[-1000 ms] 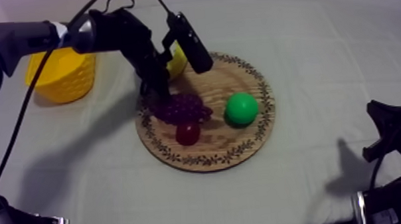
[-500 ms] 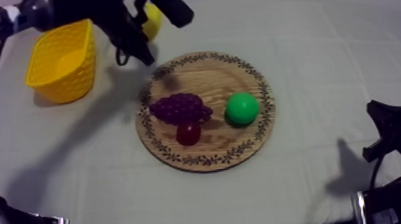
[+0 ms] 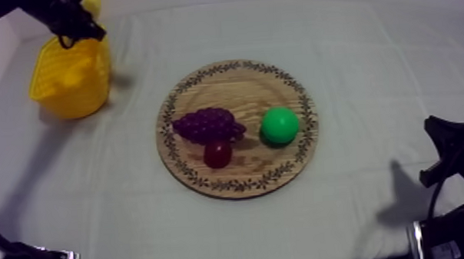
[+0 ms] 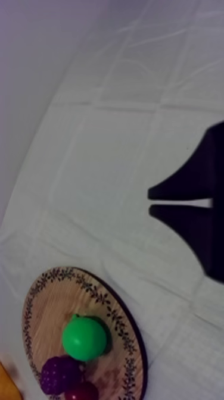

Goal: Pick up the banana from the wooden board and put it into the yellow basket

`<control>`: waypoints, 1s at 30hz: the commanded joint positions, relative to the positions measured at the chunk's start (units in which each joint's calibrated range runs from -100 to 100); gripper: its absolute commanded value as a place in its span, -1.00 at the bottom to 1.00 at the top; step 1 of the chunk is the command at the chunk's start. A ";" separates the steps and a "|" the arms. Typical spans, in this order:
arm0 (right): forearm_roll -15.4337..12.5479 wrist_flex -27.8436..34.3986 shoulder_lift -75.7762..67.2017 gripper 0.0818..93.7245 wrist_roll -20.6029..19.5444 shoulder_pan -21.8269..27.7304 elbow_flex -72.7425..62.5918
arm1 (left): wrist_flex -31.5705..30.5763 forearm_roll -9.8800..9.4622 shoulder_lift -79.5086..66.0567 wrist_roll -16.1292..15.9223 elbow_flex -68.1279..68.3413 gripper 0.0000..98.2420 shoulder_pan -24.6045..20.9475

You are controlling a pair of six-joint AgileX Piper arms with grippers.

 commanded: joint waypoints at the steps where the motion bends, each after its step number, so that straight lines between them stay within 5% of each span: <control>1: -0.02 0.15 -0.04 -0.99 0.01 0.01 -0.03 | -1.07 -0.12 -0.15 0.33 1.81 -0.81 -2.27; 17: -0.02 0.15 -0.04 -0.99 0.01 0.01 -0.03 | -9.97 0.20 7.57 3.17 9.15 -0.79 -7.82; 24: -0.02 0.15 -0.04 -0.99 0.01 0.01 -0.03 | -13.38 2.47 12.12 2.63 6.64 -0.78 -9.05; 30: -0.02 0.15 -0.04 -0.99 0.01 0.01 -0.03 | -14.88 4.61 14.25 0.21 4.95 -0.54 -9.63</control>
